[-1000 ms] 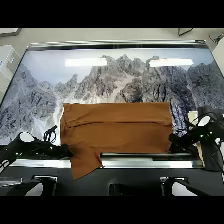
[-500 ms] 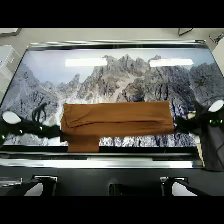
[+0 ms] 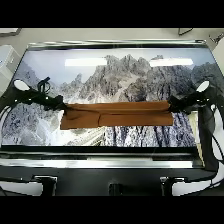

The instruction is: Fold the clothes and pants, and hang the long-sleeved shirts on hangers.

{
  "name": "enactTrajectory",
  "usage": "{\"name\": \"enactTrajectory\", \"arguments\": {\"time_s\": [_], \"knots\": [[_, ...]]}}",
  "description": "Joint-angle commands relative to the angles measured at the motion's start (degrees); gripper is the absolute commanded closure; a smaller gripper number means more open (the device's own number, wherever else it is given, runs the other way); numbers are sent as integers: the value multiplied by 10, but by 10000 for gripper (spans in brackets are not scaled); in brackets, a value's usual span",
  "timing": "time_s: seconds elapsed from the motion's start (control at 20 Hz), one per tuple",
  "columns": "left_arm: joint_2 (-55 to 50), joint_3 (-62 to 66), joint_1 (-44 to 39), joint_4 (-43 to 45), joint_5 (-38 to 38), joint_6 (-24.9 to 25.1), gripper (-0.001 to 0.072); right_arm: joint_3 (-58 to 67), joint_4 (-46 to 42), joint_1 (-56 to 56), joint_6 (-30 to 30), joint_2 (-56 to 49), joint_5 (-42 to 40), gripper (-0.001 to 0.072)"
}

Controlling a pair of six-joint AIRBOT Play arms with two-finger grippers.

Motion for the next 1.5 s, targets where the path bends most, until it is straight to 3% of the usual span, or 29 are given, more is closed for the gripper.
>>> {"name": "enactTrajectory", "arguments": {"time_s": [0.0, 0.05, 0.1, 0.15, 0.2, 0.25, 0.4, 0.55, 0.75, 0.8, 0.85, 0.95, 1.0, 1.05, 1.15, 1.2, 1.25, 1.35, 1.45], "knots": [[-79, 48, -5, -4, -8, -15, 675, 21, 23, 3, 17, -42, -21, 671], [-86, 48, -6, -12, -10, -17, 668, 22, 29, 3, 17, -41, -24, 615], [-86, 48, -5, -16, -10, -16, 587, 29, 30, 1, 17, -40, -14, 485], [-82, 49, -2, -16, -16, -15, 337, 43, 28, -5, 13, -40, 4, 305], [-78, 49, 5, -16, -26, -15, 158, 59, 19, -17, -1, -40, 29, 114], [-72, 49, 14, -16, -39, -15, 156, 70, 5, -33, -5, -40, 49, 27], [-49, 48, 30, -16, -77, -15, 175, 63, 26, -74, -21, -57, 82, -5], [-11, 48, 24, -18, -76, -14, 175, 62, 89, -75, -65, -91, 94, -4], [31, 48, 10, -48, -71, -8, 176, 62, 150, -62, -78, -118, 84, 5], [38, 48, 6, -58, -70, -5, 176, 62, 149, -56, -78, -123, 85, 62], [42, 48, 3, -68, -70, -3, 176, 62, 150, -50, -78, -126, 82, 195], [45, 48, -5, -88, -69, -3, 186, 64, 154, -47, -91, -126, 81, 596], [44, 48, -12, -93, -63, -4, 186, 65, 165, -47, -101, -120, 89, 674], [42, 48, -25, -94, -49, -6, 209, 65, 179, -47, -122, -108, 93, 675], [36, 48, -70, -94, -6, -6, 517, 65, 222, -45, -140, -69, 108, 679], [29, 48, -104, -94, 31, -6, 615, 65, 240, -40, -141, -45, 119, 679], [19, 48, -141, -94, 73, -6, 663, 64, 253, -30, -142, -16, 130, 679], [-13, 48, -223, -94, 166, -21, 672, 64, 255, -3, -139, 51, 143, 679], [-55, 48, -286, -94, 221, -71, 672, 64, 255, 31, -111, 121, 144, 678]]}}
